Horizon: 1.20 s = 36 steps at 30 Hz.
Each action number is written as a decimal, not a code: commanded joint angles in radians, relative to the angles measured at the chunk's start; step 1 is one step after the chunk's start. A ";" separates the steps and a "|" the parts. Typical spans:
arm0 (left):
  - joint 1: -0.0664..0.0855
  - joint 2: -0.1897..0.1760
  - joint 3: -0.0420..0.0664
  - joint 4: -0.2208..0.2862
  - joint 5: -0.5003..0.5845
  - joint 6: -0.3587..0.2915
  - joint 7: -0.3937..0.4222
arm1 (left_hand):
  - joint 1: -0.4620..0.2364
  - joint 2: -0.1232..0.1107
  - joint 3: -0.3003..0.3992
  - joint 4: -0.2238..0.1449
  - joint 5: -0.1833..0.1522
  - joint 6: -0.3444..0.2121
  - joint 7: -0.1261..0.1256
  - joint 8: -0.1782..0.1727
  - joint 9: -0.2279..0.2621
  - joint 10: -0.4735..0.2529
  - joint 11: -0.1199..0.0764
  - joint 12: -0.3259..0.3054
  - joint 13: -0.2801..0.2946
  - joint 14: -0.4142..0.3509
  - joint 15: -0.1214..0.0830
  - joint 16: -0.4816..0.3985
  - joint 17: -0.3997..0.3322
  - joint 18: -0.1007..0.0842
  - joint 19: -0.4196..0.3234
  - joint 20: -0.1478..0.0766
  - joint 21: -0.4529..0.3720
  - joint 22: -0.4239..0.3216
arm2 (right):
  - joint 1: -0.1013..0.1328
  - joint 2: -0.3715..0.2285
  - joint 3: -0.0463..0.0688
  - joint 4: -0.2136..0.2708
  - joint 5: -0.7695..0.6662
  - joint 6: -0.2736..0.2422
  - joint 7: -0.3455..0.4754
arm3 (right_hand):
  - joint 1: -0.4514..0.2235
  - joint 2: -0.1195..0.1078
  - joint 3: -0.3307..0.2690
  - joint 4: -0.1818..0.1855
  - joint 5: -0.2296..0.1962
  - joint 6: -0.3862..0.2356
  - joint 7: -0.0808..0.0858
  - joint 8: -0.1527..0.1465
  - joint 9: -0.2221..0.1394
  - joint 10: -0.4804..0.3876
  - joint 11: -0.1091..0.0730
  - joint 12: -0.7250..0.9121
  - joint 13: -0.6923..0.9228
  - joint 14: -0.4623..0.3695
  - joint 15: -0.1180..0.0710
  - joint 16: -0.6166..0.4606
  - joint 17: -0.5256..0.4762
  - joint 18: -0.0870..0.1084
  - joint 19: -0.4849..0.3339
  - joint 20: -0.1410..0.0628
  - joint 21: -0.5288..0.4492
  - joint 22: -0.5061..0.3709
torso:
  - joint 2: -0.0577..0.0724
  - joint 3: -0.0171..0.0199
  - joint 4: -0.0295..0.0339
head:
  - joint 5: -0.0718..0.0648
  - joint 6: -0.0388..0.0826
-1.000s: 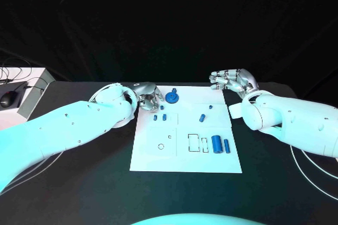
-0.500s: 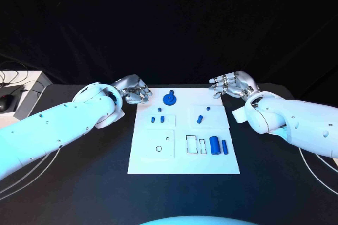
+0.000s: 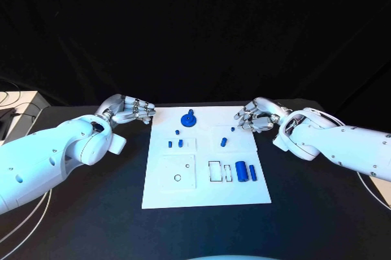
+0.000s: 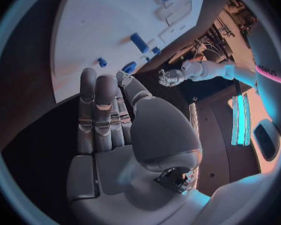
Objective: Assemble the parts on the task board
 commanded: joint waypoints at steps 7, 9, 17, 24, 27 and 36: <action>-0.023 -0.029 0.004 0.048 0.223 0.064 0.128 | 0.029 0.010 -0.031 0.020 0.002 0.002 -0.007 -0.006 -0.001 0.003 0.013 -0.044 -0.003 0.141 0.029 -0.478 -0.063 -0.014 0.050 0.041 -0.201 -0.247 | 0.000 0.032 0.000 -0.002 -0.422 -0.001 -0.255 | -0.018 -0.034 0.044 0.027 -0.016 -0.004 0.001 -0.002 0.000 -0.072 0.019 -0.002 0.000 -0.007 0.016 0.100 0.043 0.041 0.035 0.016 0.004 0.023 | -0.008 -0.0021 0.0007 | -0.014 0.002; -0.026 -0.032 0.005 0.055 0.228 0.064 0.137 | 0.033 0.010 -0.034 0.018 0.002 0.005 -0.005 -0.005 0.000 0.002 0.014 -0.044 -0.002 0.160 0.030 -0.520 -0.049 -0.015 0.062 0.040 -0.210 -0.280 | 0.000 0.047 0.000 -0.008 -0.451 -0.001 -0.280 | -0.010 -0.067 0.090 0.072 -0.018 -0.005 0.001 -0.002 0.000 -0.074 0.022 -0.001 0.000 -0.027 0.020 0.152 0.039 0.052 0.044 0.025 -0.010 0.055 | -0.008 -0.0030 0.0007 | -0.015 0.002; -0.030 -0.039 0.006 0.072 0.232 0.058 0.146 | 0.035 0.014 -0.038 0.012 0.002 0.005 0.000 -0.004 0.000 -0.005 0.016 -0.044 -0.002 0.158 0.030 -0.528 -0.024 -0.021 0.075 0.035 -0.205 -0.346 | -0.001 0.087 -0.003 -0.028 -0.490 0.017 -0.315 | 0.004 -0.088 0.108 0.112 -0.018 -0.004 0.001 -0.002 0.001 -0.078 0.022 -0.002 0.000 -0.033 0.022 0.187 0.029 0.054 0.056 0.025 -0.026 0.093 | -0.006 -0.0035 0.0010 | -0.015 0.002; -0.031 -0.045 0.006 0.080 0.233 0.047 0.145 | 0.037 0.017 -0.043 0.007 0.002 0.004 0.004 -0.005 -0.001 -0.010 0.018 -0.044 -0.002 0.156 0.030 -0.528 -0.018 -0.024 0.078 0.033 -0.203 -0.371 | -0.003 0.102 -0.008 -0.032 -0.493 0.057 -0.309 | 0.011 -0.097 0.116 0.132 -0.019 0.000 0.000 -0.002 0.001 -0.075 0.022 -0.002 0.000 -0.037 0.022 0.209 0.022 0.056 0.063 0.026 -0.044 0.126 | -0.005 -0.0030 0.0013 | -0.013 -0.001; -0.031 -0.047 0.007 0.081 0.233 0.043 0.143 | 0.036 0.017 -0.044 0.007 0.003 0.005 0.006 -0.005 0.000 -0.012 0.019 -0.044 -0.002 0.157 0.030 -0.527 -0.018 -0.024 0.078 0.033 -0.203 -0.373 | -0.004 0.106 -0.011 -0.034 -0.492 0.078 -0.307 | 0.015 -0.101 0.119 0.139 -0.019 0.001 0.000 -0.003 0.001 -0.076 0.022 -0.002 0.000 -0.041 0.022 0.219 0.017 0.056 0.068 0.026 -0.059 0.153 | -0.005 -0.0033 0.0004 | -0.012 -0.003; -0.031 -0.050 0.007 0.082 0.232 0.035 0.137 | 0.039 0.018 -0.044 0.004 0.002 0.006 0.008 -0.005 -0.001 -0.016 0.020 -0.044 -0.002 0.154 0.031 -0.527 -0.017 -0.025 0.077 0.033 -0.203 -0.377 | -0.007 0.111 -0.015 -0.034 -0.494 0.122 -0.301 | 0.017 -0.108 0.123 0.142 0.006 0.006 0.002 -0.001 0.001 -0.079 0.022 -0.002 0.000 -0.043 0.024 0.233 0.008 0.058 0.079 0.027 -0.097 0.212 | -0.006 -0.0013 0.0001 | -0.009 -0.005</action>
